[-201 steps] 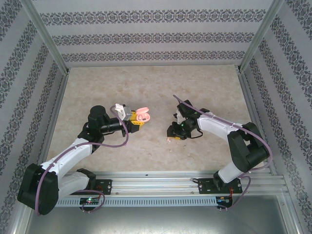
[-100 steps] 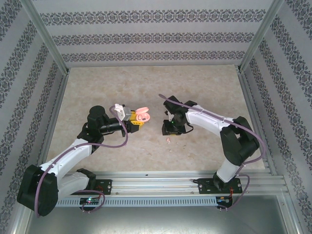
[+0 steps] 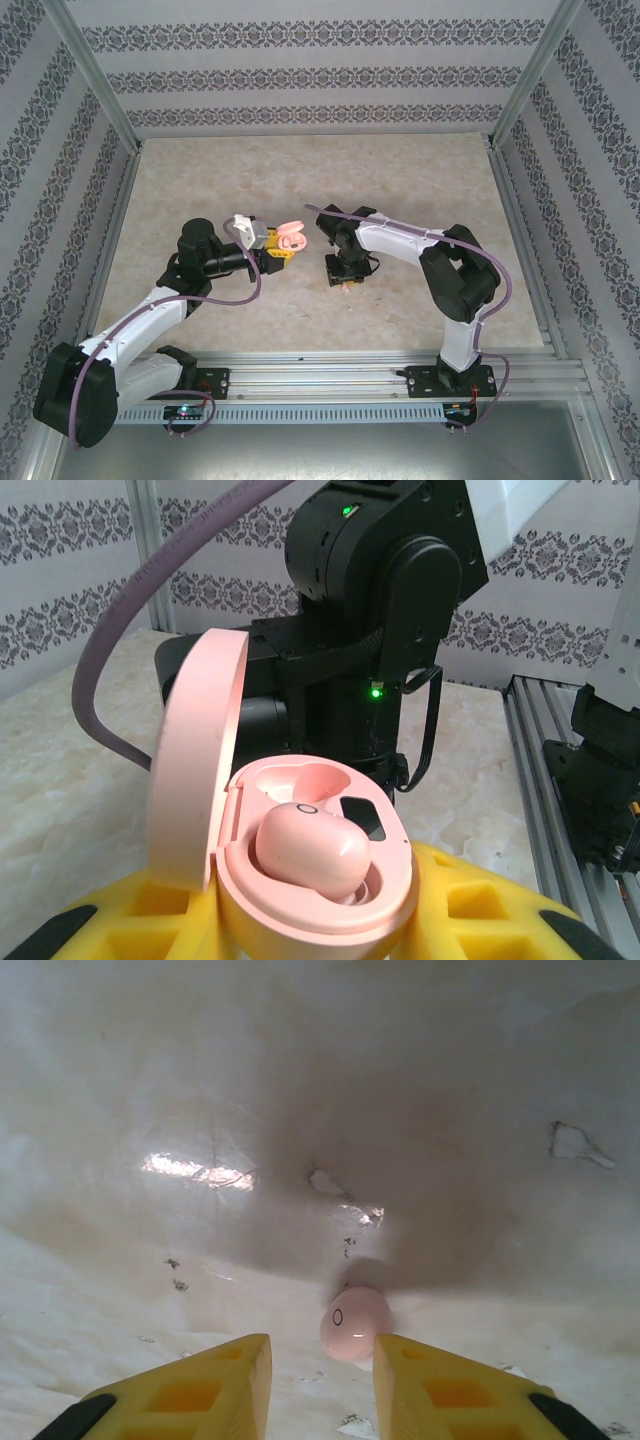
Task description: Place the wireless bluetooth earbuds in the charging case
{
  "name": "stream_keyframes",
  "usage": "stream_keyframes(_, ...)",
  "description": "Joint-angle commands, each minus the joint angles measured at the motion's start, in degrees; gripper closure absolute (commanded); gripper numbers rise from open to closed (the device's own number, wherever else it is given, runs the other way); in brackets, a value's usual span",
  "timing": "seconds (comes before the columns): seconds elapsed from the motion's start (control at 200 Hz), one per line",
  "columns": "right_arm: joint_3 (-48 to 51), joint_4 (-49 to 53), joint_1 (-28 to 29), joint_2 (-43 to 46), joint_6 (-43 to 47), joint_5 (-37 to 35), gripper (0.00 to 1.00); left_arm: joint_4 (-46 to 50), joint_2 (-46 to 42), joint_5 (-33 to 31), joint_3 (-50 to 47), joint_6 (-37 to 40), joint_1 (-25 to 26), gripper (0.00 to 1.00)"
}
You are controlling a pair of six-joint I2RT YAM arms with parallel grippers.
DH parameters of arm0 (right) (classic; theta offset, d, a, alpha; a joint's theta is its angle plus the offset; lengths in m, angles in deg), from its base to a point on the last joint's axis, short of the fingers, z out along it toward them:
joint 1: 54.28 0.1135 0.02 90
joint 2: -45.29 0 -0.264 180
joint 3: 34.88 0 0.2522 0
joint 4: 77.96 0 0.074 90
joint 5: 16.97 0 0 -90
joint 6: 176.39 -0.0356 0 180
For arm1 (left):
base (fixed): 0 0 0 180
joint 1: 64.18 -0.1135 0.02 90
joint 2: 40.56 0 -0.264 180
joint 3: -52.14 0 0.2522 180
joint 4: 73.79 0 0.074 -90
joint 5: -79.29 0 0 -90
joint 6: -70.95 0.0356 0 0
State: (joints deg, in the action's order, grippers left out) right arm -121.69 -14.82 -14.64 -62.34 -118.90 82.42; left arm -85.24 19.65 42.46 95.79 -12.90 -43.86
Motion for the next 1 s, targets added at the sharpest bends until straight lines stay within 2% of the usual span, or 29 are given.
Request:
stream_keyframes(0.0,-1.61,1.83,0.73,-0.94,-0.96,-1.91,0.69,1.12,-1.15,-0.12,-0.46,2.00,0.59,0.85)
stream_keyframes(0.365,-2.01,2.58,1.02,-3.01,-0.49,-3.15,0.70,1.83,-1.69,-0.30,-0.61,2.46,0.55,0.85)
stream_keyframes(0.679,-1.59,1.47,1.22,-3.20,0.13,-2.66,0.78,2.23,-2.10,-0.34,-0.40,2.29,0.56,0.85)
stream_keyframes(0.994,-0.34,0.09,1.12,-3.11,0.32,-2.53,0.75,2.80,-2.68,-0.32,-0.31,2.19,0.55,0.85)
